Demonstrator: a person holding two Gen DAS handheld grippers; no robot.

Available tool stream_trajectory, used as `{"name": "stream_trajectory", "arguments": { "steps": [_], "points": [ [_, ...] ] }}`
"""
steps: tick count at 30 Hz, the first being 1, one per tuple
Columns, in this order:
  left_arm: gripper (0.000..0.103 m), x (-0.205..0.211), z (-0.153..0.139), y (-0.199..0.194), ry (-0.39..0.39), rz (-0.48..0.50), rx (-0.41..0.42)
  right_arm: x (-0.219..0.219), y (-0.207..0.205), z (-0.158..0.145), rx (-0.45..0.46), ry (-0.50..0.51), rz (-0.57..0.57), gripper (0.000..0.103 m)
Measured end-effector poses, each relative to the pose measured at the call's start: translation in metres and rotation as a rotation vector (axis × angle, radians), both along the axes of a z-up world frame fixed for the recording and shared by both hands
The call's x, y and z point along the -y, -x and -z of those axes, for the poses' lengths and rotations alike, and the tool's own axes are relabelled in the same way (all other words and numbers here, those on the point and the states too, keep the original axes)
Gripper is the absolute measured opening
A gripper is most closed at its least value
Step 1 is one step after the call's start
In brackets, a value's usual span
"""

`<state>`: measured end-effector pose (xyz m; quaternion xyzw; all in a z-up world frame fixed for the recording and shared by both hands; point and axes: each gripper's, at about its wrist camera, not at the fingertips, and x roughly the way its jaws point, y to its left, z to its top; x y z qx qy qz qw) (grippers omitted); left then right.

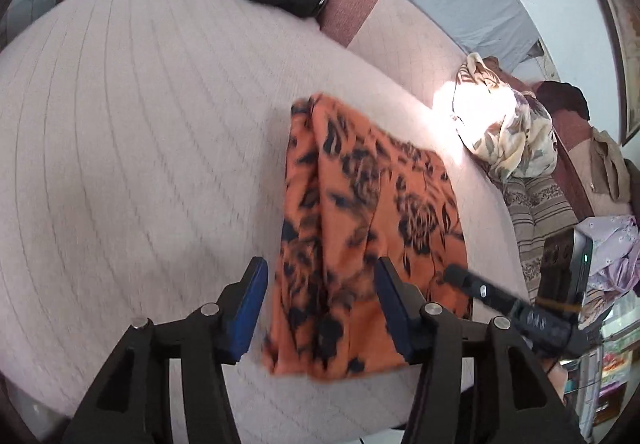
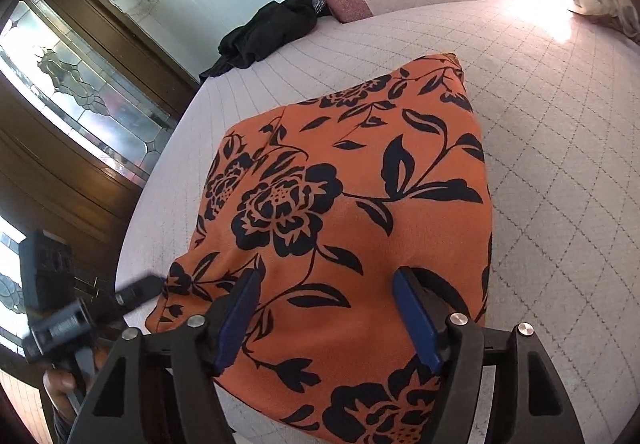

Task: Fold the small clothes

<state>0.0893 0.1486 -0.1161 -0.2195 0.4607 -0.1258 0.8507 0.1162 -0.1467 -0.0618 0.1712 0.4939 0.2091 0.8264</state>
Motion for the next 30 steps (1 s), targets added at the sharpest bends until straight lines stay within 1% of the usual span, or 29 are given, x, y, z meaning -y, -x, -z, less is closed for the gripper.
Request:
{"name": "stream_trajectory", "arguments": {
  "steps": [2, 4, 5, 6, 7, 8, 10, 11, 13, 15, 19, 21, 22, 23, 24, 25, 26, 27, 28, 29, 30],
  "points": [
    [0.056, 0.004, 0.004, -0.029, 0.002, 0.022, -0.028, -0.001, 0.002, 0.0, 0.008, -0.003, -0.003, 0.075],
    [0.056, 0.01, 0.016, -0.053, -0.013, 0.044, -0.063, -0.003, 0.003, 0.003, 0.016, -0.008, -0.005, 0.075],
    [0.051, 0.012, 0.023, -0.064, -0.031, 0.048, -0.088, -0.002, 0.005, 0.004, 0.018, -0.014, -0.005, 0.075],
    [0.042, 0.014, 0.026, -0.074, -0.034, 0.06, -0.087, -0.001, 0.005, 0.004, 0.018, -0.02, -0.007, 0.075],
    [0.025, 0.017, 0.029, -0.078, -0.049, 0.072, -0.085, 0.0, 0.005, 0.004, 0.019, -0.03, -0.01, 0.075],
    [0.02, 0.018, 0.031, -0.083, -0.073, 0.075, -0.087, 0.002, 0.006, 0.005, 0.018, -0.042, -0.01, 0.075],
    [0.017, 0.018, 0.038, -0.09, -0.101, 0.075, -0.084, 0.005, 0.006, 0.005, 0.014, -0.064, -0.011, 0.075],
    [0.018, 0.014, 0.043, -0.093, -0.093, 0.067, -0.087, 0.005, 0.006, 0.005, 0.013, -0.069, -0.015, 0.075],
    [0.021, 0.008, 0.049, -0.095, -0.053, 0.059, -0.094, 0.004, 0.007, 0.005, 0.014, -0.07, -0.023, 0.075],
    [0.023, 0.007, 0.044, -0.092, -0.059, 0.059, -0.084, 0.003, 0.008, 0.005, 0.017, -0.068, -0.027, 0.075],
    [0.022, 0.01, 0.018, -0.077, -0.098, 0.049, -0.032, 0.006, 0.01, 0.006, 0.013, -0.09, -0.019, 0.075],
    [0.024, 0.014, 0.001, -0.067, -0.086, 0.055, 0.012, 0.006, 0.009, 0.007, 0.013, -0.091, -0.016, 0.075],
    [0.027, 0.017, -0.005, -0.062, -0.085, 0.063, 0.029, 0.006, 0.01, 0.006, 0.015, -0.087, -0.015, 0.075],
    [0.033, 0.021, -0.01, -0.056, -0.089, 0.071, 0.048, 0.005, 0.01, 0.006, 0.016, -0.083, -0.016, 0.075],
    [0.036, 0.025, -0.011, -0.049, -0.097, 0.076, 0.054, 0.004, 0.01, 0.005, 0.016, -0.081, -0.015, 0.075],
    [0.038, 0.028, -0.008, -0.044, -0.117, 0.079, 0.048, 0.004, 0.01, 0.005, 0.013, -0.082, -0.015, 0.075],
    [0.038, 0.032, 0.0, -0.04, -0.164, 0.073, 0.027, 0.005, 0.009, 0.005, 0.008, -0.087, -0.012, 0.075],
    [0.038, 0.035, 0.012, -0.041, -0.223, 0.056, -0.006, 0.005, 0.009, 0.005, 0.004, -0.094, -0.011, 0.076],
    [0.039, 0.032, 0.032, -0.043, -0.28, 0.045, -0.067, 0.006, 0.008, 0.006, 0.001, -0.101, -0.011, 0.076],
    [0.041, 0.026, 0.043, -0.044, -0.247, 0.039, -0.086, 0.007, 0.007, 0.007, -0.003, -0.106, -0.011, 0.076],
    [0.041, 0.018, 0.043, -0.041, -0.194, 0.013, -0.085, 0.006, 0.006, 0.007, -0.008, -0.114, -0.013, 0.076]
  ]
}}
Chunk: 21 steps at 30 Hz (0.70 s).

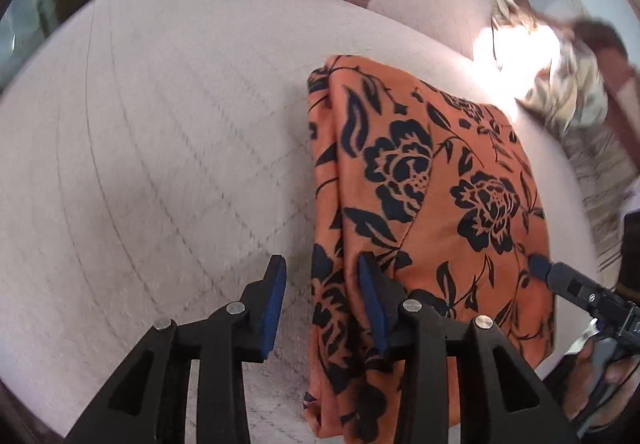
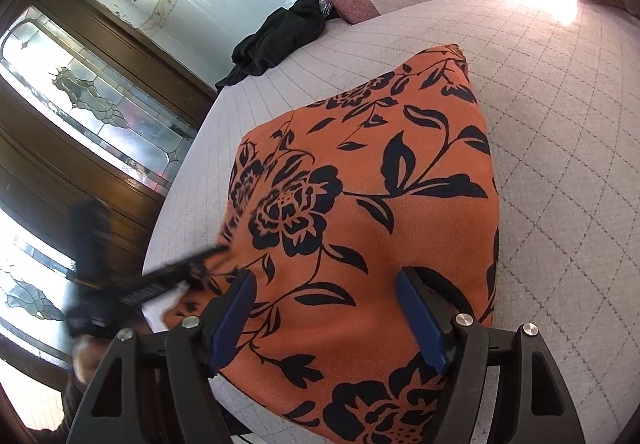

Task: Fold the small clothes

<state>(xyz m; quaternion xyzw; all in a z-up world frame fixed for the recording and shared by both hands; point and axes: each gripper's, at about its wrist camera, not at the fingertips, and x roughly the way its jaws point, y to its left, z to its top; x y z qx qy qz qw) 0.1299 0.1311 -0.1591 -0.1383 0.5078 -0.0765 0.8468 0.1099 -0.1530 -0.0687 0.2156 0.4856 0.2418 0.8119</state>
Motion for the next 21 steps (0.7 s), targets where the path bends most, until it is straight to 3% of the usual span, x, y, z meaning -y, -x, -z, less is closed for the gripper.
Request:
{"name": "stream_trajectory", "arguments": {
  "steps": [3, 7, 8, 10, 11, 13, 18, 21],
  "points": [
    [0.035, -0.006, -0.025, 0.015, 0.015, -0.032, 0.047, 0.0, -0.002, -0.001, -0.007, 0.01, -0.001, 0.076],
    [0.036, 0.005, -0.046, 0.04, 0.081, 0.039, 0.1, 0.001, -0.004, 0.0, -0.02, -0.003, 0.013, 0.076],
    [0.036, 0.01, -0.043, 0.043, 0.066, 0.065, 0.095, 0.0, -0.004, 0.0, -0.019, 0.0, 0.015, 0.077],
    [0.038, 0.018, -0.02, 0.04, -0.038, 0.057, 0.024, -0.002, -0.003, 0.0, -0.015, 0.012, 0.011, 0.077],
    [0.045, 0.013, -0.004, 0.038, -0.022, 0.035, -0.019, -0.004, -0.002, -0.001, -0.015, 0.014, 0.01, 0.077],
    [0.049, -0.001, 0.004, 0.041, 0.058, -0.026, -0.037, -0.004, -0.003, -0.001, -0.025, 0.01, 0.003, 0.077],
    [0.048, 0.009, -0.027, 0.06, -0.031, -0.021, 0.013, 0.005, -0.006, -0.003, -0.064, -0.03, 0.023, 0.077],
    [0.048, 0.016, -0.037, 0.069, -0.111, -0.027, 0.053, 0.013, 0.01, -0.013, -0.041, -0.07, 0.06, 0.077]
  ]
}}
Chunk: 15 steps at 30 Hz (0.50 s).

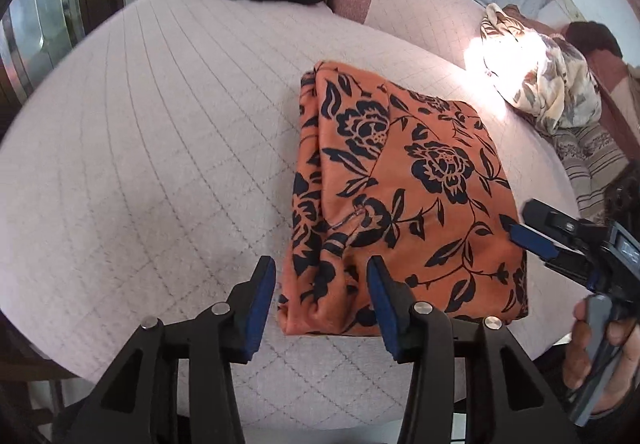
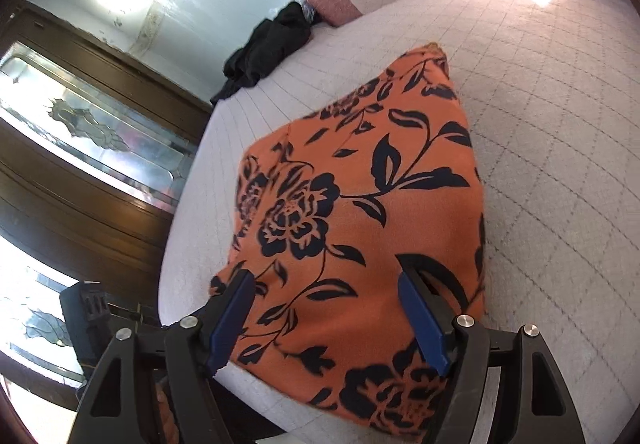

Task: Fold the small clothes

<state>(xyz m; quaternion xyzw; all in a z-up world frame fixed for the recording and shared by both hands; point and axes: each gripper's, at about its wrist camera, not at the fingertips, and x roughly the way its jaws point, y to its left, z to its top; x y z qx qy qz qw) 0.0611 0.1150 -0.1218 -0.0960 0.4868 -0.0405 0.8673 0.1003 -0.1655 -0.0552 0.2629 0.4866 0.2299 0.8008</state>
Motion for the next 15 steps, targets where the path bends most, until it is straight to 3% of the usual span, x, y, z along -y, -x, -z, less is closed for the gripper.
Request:
{"name": "stream_trajectory", "arguments": {
  "steps": [7, 15],
  "points": [
    [0.051, 0.028, -0.007, 0.004, -0.077, -0.008, 0.02, 0.018, 0.053, -0.004, 0.031, 0.004, 0.023, 0.077],
    [0.057, 0.038, -0.018, 0.013, -0.093, 0.0, 0.052, 0.036, 0.07, 0.006, 0.004, -0.011, 0.065, 0.078]
  ]
}}
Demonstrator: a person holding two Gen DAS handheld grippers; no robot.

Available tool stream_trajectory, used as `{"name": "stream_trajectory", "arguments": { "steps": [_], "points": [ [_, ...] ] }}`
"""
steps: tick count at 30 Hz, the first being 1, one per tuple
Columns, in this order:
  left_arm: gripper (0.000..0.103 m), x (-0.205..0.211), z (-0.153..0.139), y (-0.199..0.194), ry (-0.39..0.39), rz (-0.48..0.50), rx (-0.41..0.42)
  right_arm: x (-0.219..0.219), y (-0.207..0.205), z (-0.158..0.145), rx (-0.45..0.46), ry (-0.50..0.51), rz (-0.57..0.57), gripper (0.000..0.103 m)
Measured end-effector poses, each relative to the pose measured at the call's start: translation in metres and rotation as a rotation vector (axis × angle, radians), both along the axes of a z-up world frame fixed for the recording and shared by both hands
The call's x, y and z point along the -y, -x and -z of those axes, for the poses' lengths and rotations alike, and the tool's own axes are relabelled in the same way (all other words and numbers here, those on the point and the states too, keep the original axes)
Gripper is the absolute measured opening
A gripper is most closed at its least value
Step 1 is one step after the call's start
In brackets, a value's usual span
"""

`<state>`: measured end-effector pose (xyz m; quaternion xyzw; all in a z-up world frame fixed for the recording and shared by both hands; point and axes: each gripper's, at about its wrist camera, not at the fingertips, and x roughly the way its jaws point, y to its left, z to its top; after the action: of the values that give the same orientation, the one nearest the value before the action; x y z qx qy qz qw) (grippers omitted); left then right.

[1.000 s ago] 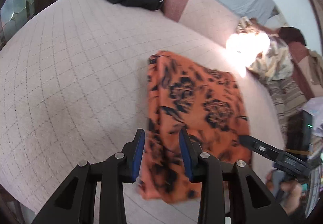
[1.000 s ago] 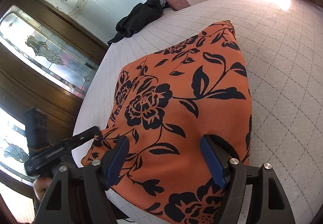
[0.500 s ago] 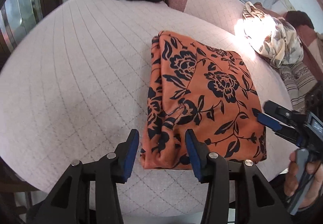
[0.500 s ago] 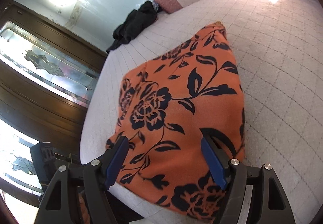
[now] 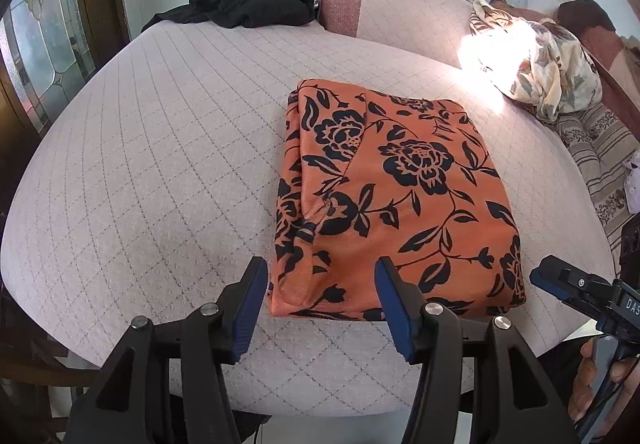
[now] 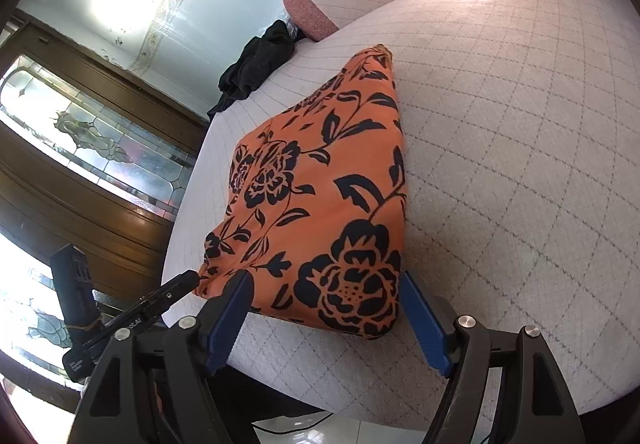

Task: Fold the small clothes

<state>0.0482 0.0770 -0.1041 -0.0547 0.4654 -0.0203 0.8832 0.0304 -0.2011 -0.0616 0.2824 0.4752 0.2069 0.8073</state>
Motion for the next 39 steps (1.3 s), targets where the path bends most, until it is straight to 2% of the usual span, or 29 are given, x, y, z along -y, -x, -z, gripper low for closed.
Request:
{"name": "stream_trajectory", "arguments": {
  "steps": [9, 12, 14, 16, 18, 20, 22, 26, 28, 29, 30, 31, 32, 35, 39],
  "points": [
    [0.061, -0.009, 0.0, -0.002, 0.012, -0.012, 0.014, -0.002, 0.0, 0.006, -0.007, -0.003, -0.002, 0.078],
    [0.066, -0.021, -0.002, -0.007, 0.064, -0.027, 0.034, 0.002, -0.001, 0.002, 0.008, -0.01, 0.013, 0.078],
    [0.078, -0.034, -0.004, -0.015, 0.118, -0.049, 0.053, 0.008, -0.005, -0.003, 0.023, -0.02, 0.029, 0.08],
    [0.079, -0.052, -0.001, -0.027, 0.172, -0.072, 0.053, 0.016, -0.014, -0.005, 0.025, -0.028, 0.048, 0.083],
    [0.079, -0.07, 0.01, -0.045, 0.23, -0.05, 0.012, 0.021, -0.029, -0.003, 0.01, -0.033, 0.064, 0.083],
    [0.079, -0.075, 0.024, -0.063, 0.255, -0.014, -0.037, 0.021, -0.051, 0.006, -0.032, -0.073, 0.072, 0.083],
    [0.079, -0.07, 0.037, -0.076, 0.249, 0.032, -0.074, 0.016, -0.074, 0.016, -0.072, -0.095, 0.076, 0.083],
    [0.079, -0.053, 0.06, -0.087, 0.24, 0.111, -0.126, -0.003, -0.105, 0.033, -0.118, -0.046, 0.057, 0.083],
    [0.079, -0.05, 0.064, -0.087, 0.229, 0.124, -0.098, -0.012, -0.112, 0.037, -0.116, -0.035, 0.043, 0.084],
    [0.074, -0.049, 0.063, -0.088, 0.224, 0.133, -0.094, -0.02, -0.113, 0.035, -0.1, -0.024, 0.014, 0.075],
    [0.06, -0.048, 0.063, -0.087, 0.237, 0.153, -0.091, -0.031, -0.113, 0.034, -0.091, 0.006, -0.03, 0.06],
    [0.05, -0.045, 0.062, -0.088, 0.256, 0.186, -0.096, -0.04, -0.114, 0.033, -0.091, 0.058, -0.054, 0.049],
    [0.044, -0.042, 0.059, -0.087, 0.238, 0.2, -0.08, -0.044, -0.115, 0.03, -0.08, 0.083, -0.065, 0.042],
    [0.035, -0.038, 0.05, -0.084, 0.22, 0.22, -0.048, -0.047, -0.116, 0.015, -0.052, 0.099, -0.086, 0.034],
    [0.033, -0.031, 0.018, -0.078, 0.256, 0.232, 0.046, -0.05, -0.111, -0.026, 0.057, 0.142, -0.115, 0.033]
  ]
}}
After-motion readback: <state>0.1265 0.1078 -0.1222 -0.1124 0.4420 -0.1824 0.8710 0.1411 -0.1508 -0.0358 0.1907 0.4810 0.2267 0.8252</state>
